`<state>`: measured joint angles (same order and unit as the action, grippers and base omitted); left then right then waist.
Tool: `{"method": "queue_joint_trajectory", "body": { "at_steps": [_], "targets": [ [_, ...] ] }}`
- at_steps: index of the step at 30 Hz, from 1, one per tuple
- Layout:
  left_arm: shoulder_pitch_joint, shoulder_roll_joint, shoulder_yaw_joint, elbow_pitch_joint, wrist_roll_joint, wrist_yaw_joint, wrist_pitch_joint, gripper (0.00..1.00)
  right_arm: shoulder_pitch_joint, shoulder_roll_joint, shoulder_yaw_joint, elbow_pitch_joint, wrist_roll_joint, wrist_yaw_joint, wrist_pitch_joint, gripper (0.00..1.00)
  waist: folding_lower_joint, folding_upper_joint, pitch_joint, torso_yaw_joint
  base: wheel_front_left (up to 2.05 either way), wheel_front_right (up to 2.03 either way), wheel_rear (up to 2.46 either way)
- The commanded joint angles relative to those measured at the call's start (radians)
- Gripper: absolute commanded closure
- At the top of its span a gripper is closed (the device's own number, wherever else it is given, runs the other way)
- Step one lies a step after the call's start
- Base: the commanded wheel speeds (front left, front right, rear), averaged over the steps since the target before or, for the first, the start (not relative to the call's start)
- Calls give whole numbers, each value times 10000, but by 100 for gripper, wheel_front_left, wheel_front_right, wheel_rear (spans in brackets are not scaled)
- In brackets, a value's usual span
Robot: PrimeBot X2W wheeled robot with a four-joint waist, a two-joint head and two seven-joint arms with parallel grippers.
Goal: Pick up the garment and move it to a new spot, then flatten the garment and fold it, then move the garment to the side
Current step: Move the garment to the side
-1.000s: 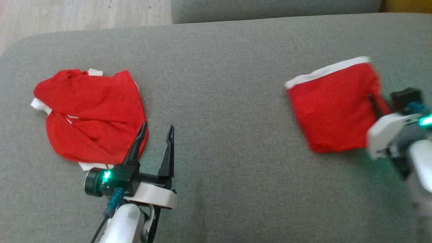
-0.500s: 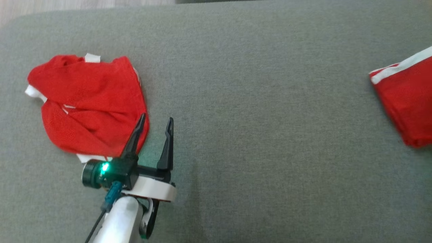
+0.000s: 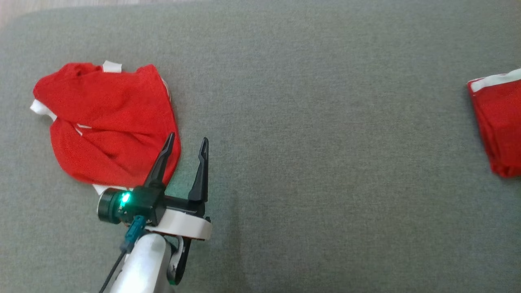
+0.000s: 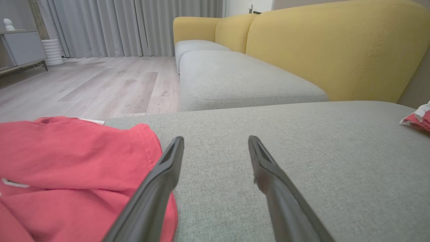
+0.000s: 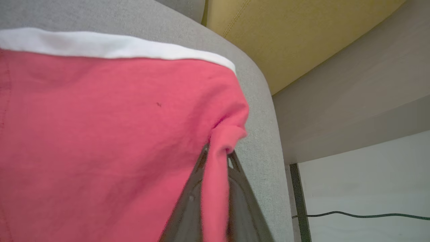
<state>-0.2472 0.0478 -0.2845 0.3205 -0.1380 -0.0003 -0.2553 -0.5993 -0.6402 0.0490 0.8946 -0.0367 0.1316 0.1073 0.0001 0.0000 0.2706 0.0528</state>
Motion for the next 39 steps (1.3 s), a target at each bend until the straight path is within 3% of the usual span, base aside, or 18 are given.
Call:
{"method": "queue_joint_trajectory", "body": {
  "at_steps": [1, 6, 11, 18, 29, 33, 39],
  "targets": [
    [-224, 24, 367, -249, 110, -10, -65, 0, -108, -142, -135, -234, -103, -9, -114, 0, -1, 0, -214, -101, 0, 0, 0],
    [-99, 24, 416, -227, 94, 18, -65, 0, -131, 190, -362, -467, -434, -9, -93, 0, -1, 0, -638, -274, 0, 0, 0],
    [165, 24, 545, -313, 83, 59, -65, 0, -186, 981, -583, -1325, -575, -9, -219, 0, -1, 0, -1297, -477, 0, 0, 0],
    [639, 24, 587, -596, -45, 268, -65, 0, 424, 2828, -784, -3318, 526, -9, -1250, 0, -1, 0, -2243, -510, 0, 0, 0],
    [1213, 24, 892, -956, -203, 415, -65, 0, 2701, 5187, -539, -6017, 1743, -9, -2820, 0, -1, 0, -2853, -338, 0, 0, 0],
    [1405, 24, 1016, -1045, -276, 442, -65, 0, 3639, 5661, -284, -6349, 1818, -9, -3165, 0, -1, 0, -2891, -381, 0, 0, 0],
    [1675, 24, 1189, -1052, -551, 614, -65, 0, 5179, 5881, -21, -6364, 2162, -9, -3498, 0, -1, 0, -2946, -404, 0, 0, 0]
  ]
}}
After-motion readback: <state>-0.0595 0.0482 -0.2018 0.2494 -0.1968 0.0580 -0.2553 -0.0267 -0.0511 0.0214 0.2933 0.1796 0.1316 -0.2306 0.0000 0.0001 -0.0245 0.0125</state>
